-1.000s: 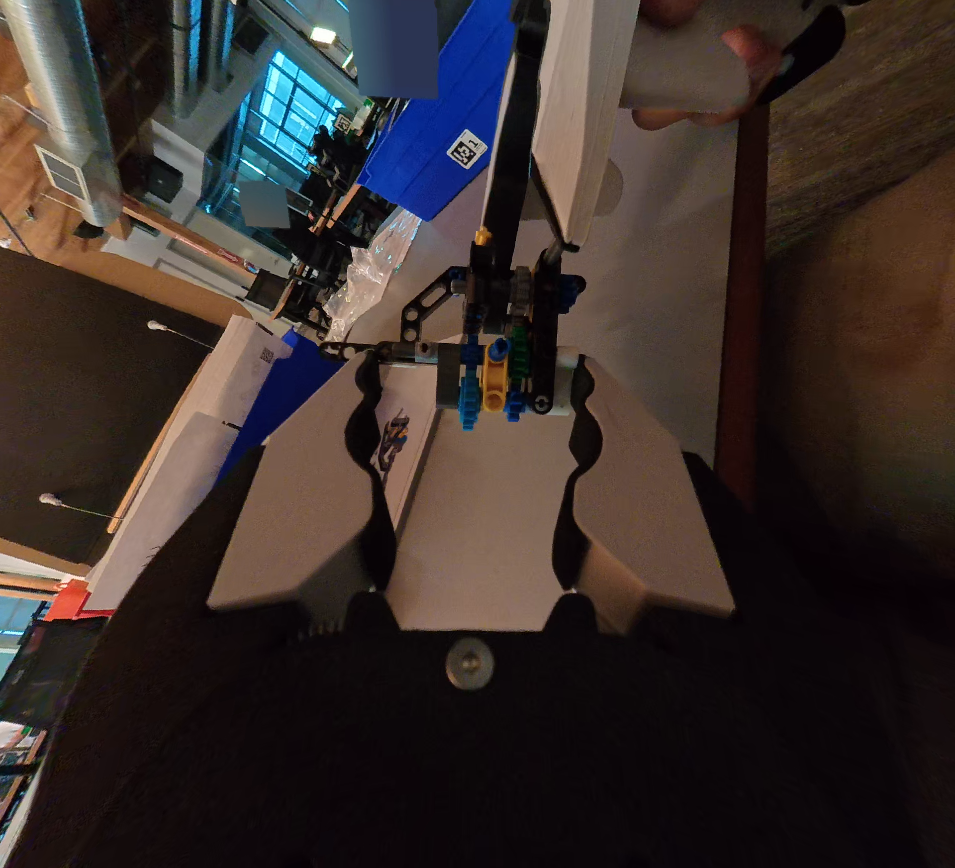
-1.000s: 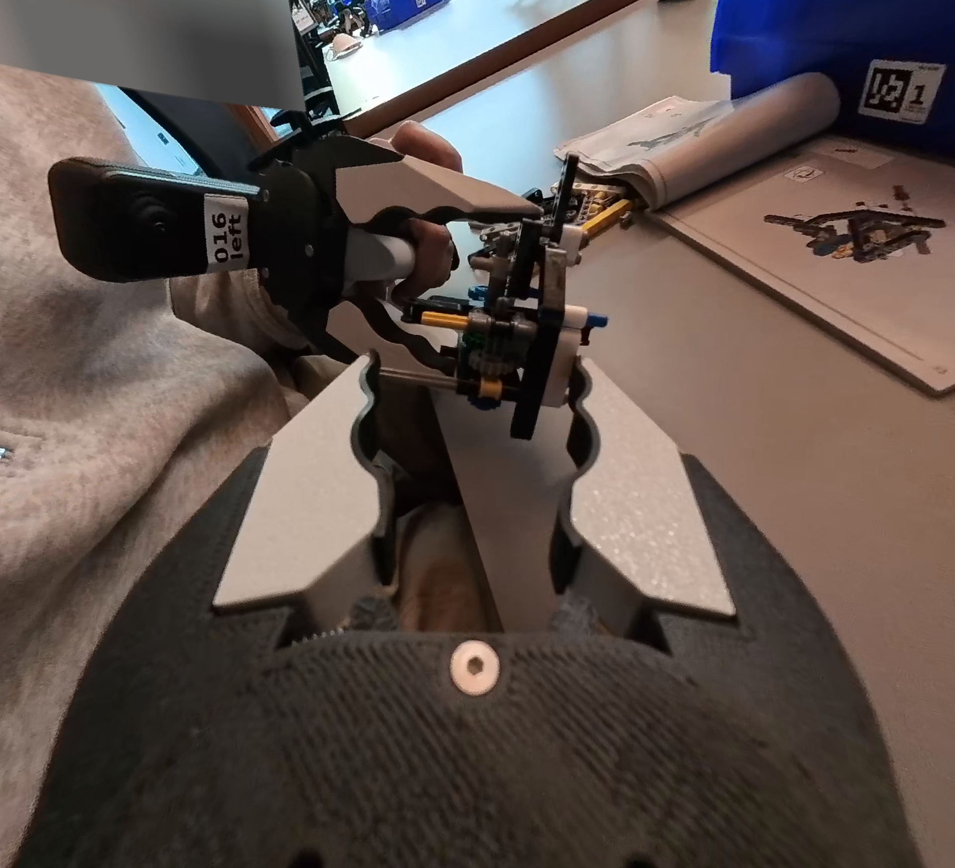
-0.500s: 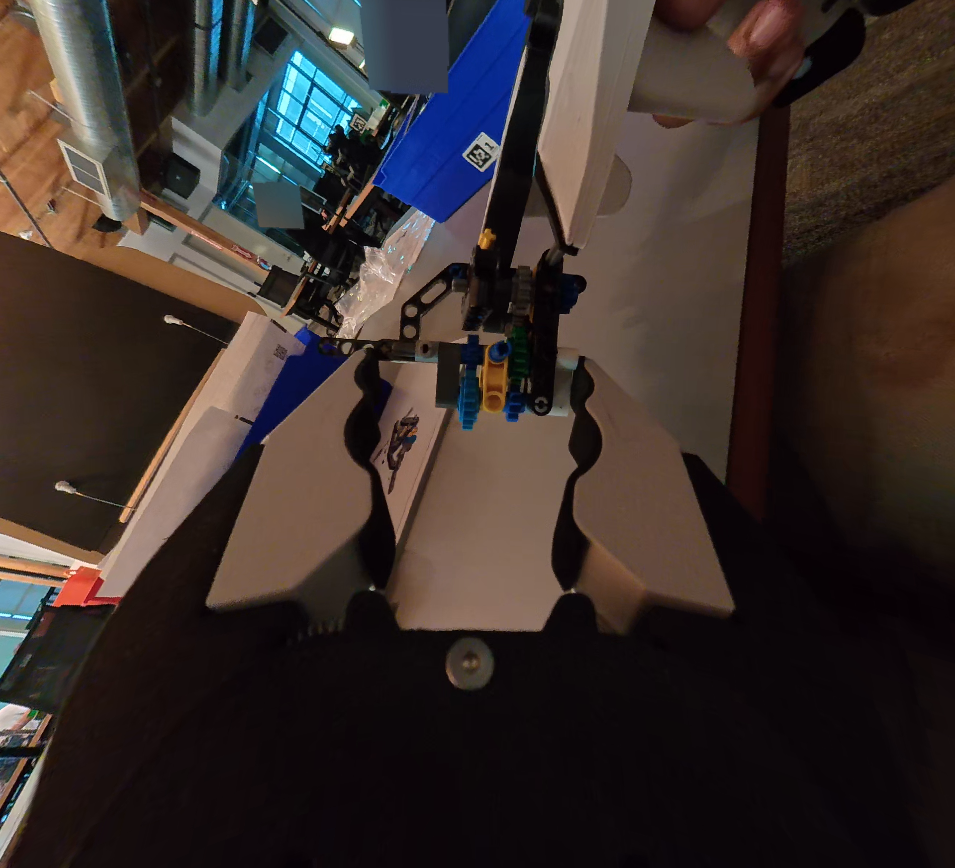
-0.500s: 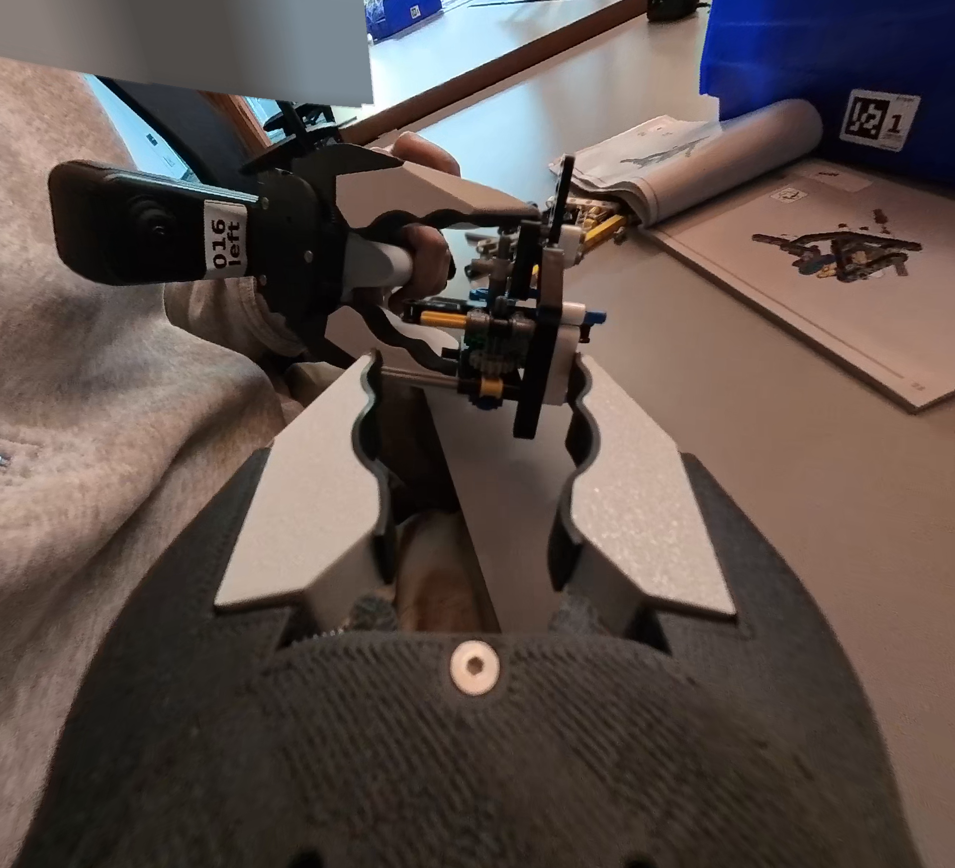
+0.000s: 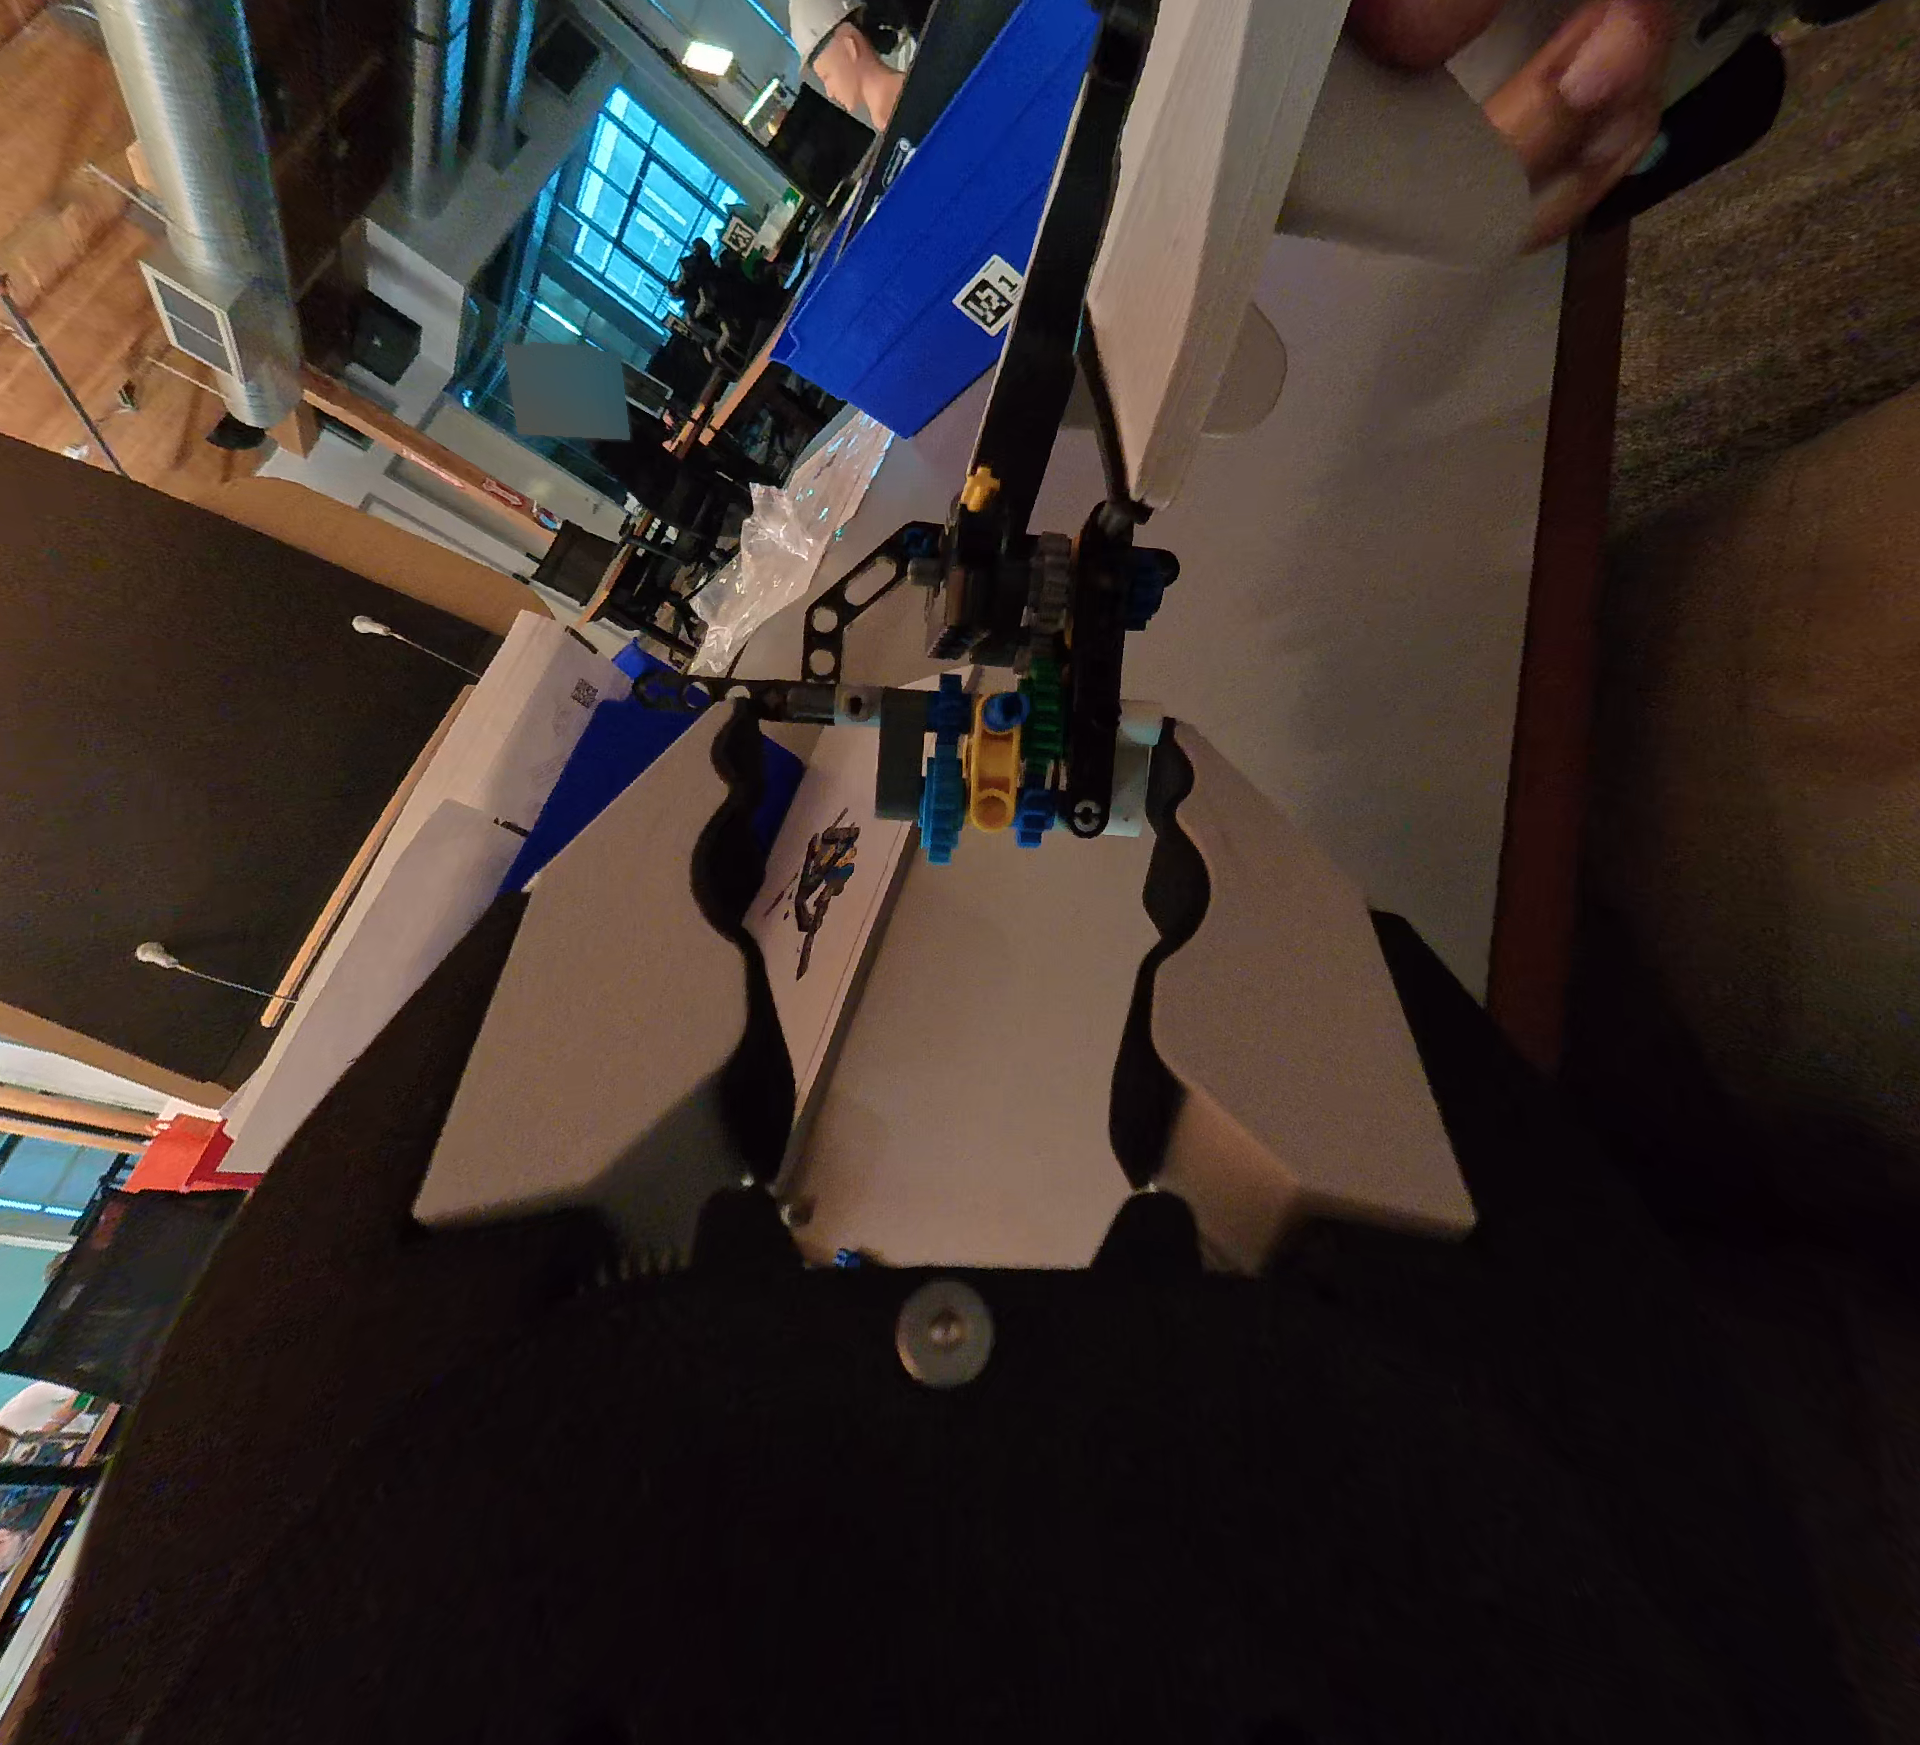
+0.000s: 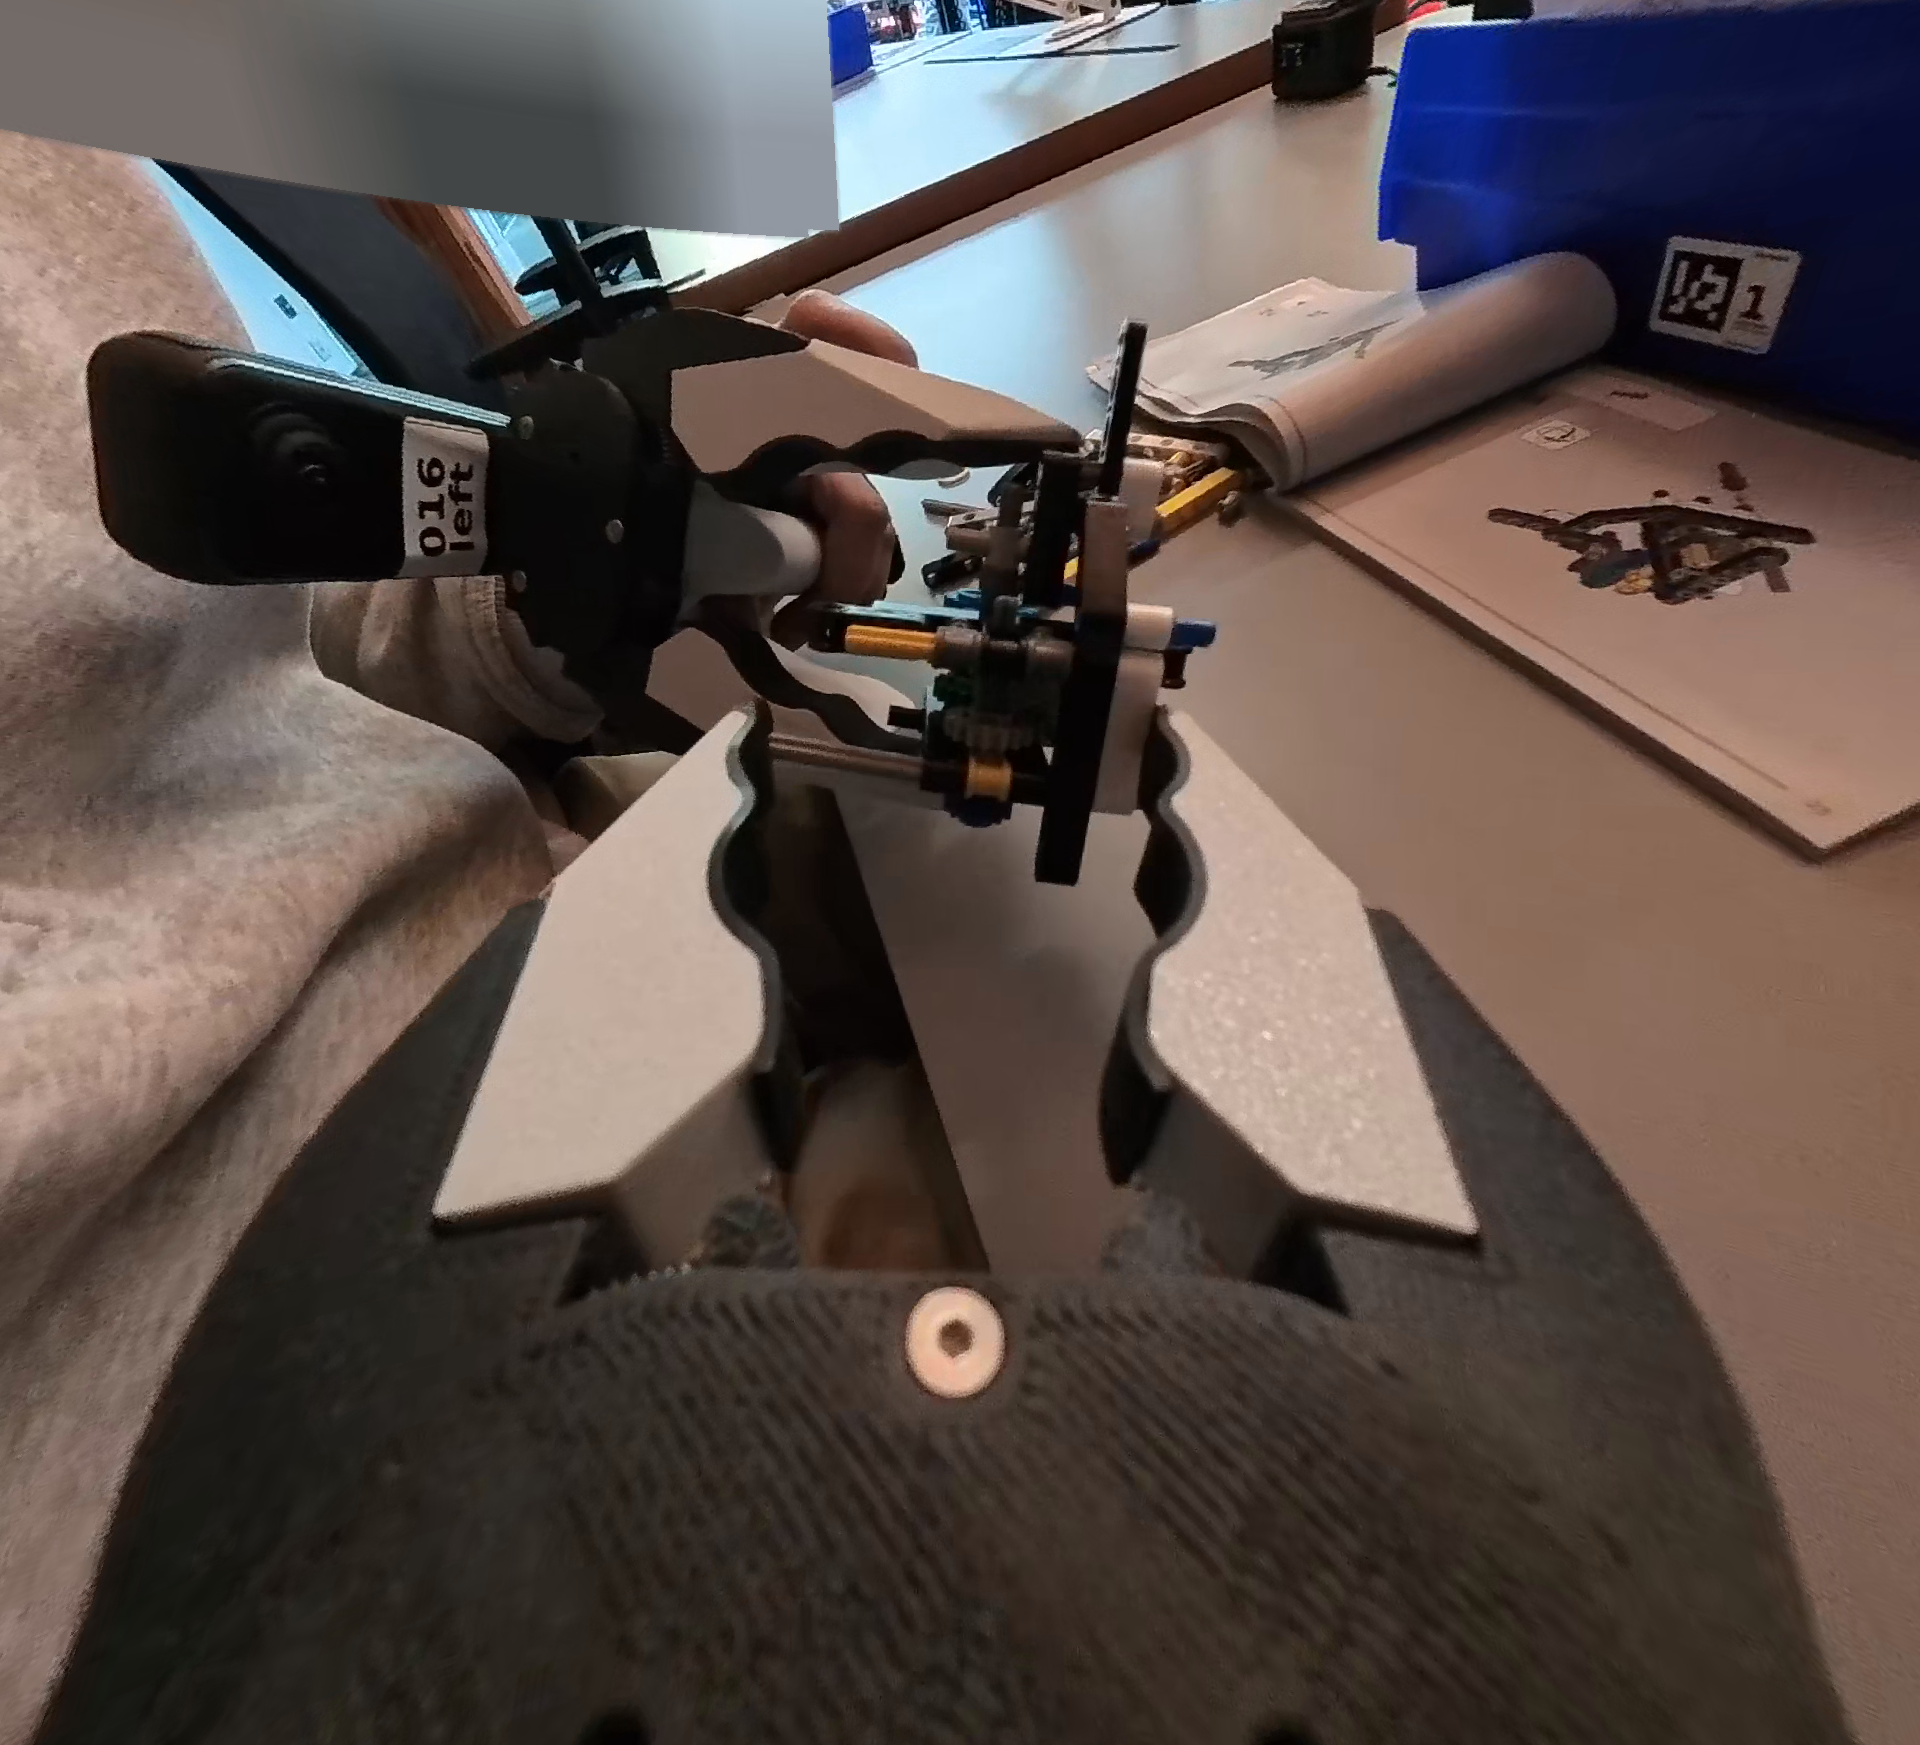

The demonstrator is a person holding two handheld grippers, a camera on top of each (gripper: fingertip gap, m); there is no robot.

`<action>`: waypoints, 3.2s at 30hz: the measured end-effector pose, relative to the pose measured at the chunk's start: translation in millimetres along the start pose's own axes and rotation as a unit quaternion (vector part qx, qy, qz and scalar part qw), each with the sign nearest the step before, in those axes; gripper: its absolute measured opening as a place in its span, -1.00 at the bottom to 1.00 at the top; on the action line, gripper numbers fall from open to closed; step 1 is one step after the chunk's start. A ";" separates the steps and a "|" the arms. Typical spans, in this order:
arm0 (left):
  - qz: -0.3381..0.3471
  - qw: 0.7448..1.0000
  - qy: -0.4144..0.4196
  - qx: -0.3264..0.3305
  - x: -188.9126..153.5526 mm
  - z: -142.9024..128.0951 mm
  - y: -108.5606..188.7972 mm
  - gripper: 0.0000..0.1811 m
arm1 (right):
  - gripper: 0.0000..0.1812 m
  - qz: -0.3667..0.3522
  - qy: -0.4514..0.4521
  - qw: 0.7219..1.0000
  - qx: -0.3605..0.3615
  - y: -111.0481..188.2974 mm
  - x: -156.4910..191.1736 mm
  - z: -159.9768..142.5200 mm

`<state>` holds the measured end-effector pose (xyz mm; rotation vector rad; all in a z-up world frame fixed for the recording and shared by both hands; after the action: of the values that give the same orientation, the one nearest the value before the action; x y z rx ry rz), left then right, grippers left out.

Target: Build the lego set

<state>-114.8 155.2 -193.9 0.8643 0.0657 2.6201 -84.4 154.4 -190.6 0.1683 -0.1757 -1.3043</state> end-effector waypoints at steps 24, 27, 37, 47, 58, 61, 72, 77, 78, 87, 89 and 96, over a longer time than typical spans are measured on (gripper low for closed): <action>-0.029 1.000 -0.010 -0.005 -13.4 -1.0 0.2 -0.19 | -0.16 0.032 -0.027 0.999 0.019 2.3 3.2 -11.3; -0.032 0.999 -0.006 -0.015 -12.0 2.9 2.0 -0.20 | -0.16 0.055 -0.044 0.998 0.000 5.5 4.0 -6.2; -0.045 0.998 -0.016 -0.031 -18.7 9.6 4.8 -0.20 | -0.19 0.089 -0.053 0.995 0.005 9.5 8.7 -7.0; -0.052 0.998 -0.022 -0.024 -18.2 4.2 5.7 -0.45 | -0.55 0.043 -0.033 0.998 -0.010 15.5 -0.2 -0.5; -0.047 0.999 0.005 -0.002 -20.0 -7.5 -0.8 -0.45 | -0.32 0.033 -0.047 0.998 0.001 9.3 -3.0 -8.1; -0.049 0.999 0.016 0.002 -20.7 -9.5 -2.4 -0.46 | -0.29 0.032 -0.066 0.997 -0.007 8.5 -5.1 -9.3; -0.043 0.998 0.011 0.035 -20.5 -18.5 -9.7 -0.47 | -0.19 0.022 -0.111 0.993 -0.020 4.3 -12.5 -11.6; -0.036 0.998 0.008 0.049 -19.4 -22.3 -13.1 -0.47 | -0.26 -0.009 -0.109 0.994 -0.008 0.9 -18.8 -14.7; -0.035 0.998 0.007 0.051 -19.2 -22.8 -13.5 -0.47 | -0.30 -0.014 -0.109 0.994 -0.006 0.9 -20.0 -15.0; -0.030 0.999 0.004 0.043 -18.5 -21.2 -13.3 -0.47 | -0.57 -0.027 -0.118 0.993 -0.012 3.5 -25.5 -15.1; -0.029 0.999 0.002 0.042 -18.7 -21.3 -13.4 -0.47 | -0.63 -0.032 -0.117 0.993 -0.010 3.9 -26.8 -16.0; -0.025 0.999 0.000 0.041 -18.2 -21.4 -14.3 -0.47 | -0.65 -0.030 -0.121 0.992 -0.015 4.3 -26.9 -15.1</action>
<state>-109.0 163.4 -223.7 0.8777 0.1949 2.5864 -83.7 181.9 -205.3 -0.0112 -0.3606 -1.3845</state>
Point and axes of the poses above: each gripper's, where its closed fingertips meet, y back along the fingers, z out of its top, x = y × z across the jaws, the point moved 1 cm from there along y, back along the fingers, and after that the axes turned 15 degrees about y, right-handed, at the moved point
